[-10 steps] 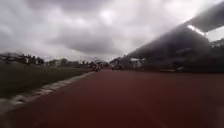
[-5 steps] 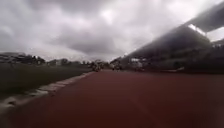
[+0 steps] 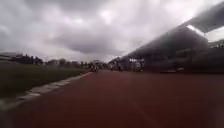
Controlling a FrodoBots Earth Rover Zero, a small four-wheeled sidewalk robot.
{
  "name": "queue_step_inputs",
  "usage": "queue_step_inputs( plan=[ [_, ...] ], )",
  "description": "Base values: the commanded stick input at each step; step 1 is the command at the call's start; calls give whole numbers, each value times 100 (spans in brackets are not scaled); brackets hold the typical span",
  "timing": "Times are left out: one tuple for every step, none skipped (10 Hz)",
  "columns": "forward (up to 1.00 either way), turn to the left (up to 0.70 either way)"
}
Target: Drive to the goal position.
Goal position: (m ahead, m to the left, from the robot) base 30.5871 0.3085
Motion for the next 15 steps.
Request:
queue_step_inputs(
  plan=[
    [50, 2],
    [50, 2],
    [50, 2],
    [50, 2],
    [50, 2],
    [50, 2],
    [50, 2],
    [50, 2],
    [50, 2],
    [50, 2],
    [50, 2],
    [50, 2],
    [50, 2],
    [50, 2],
    [50, 2]
  ],
)
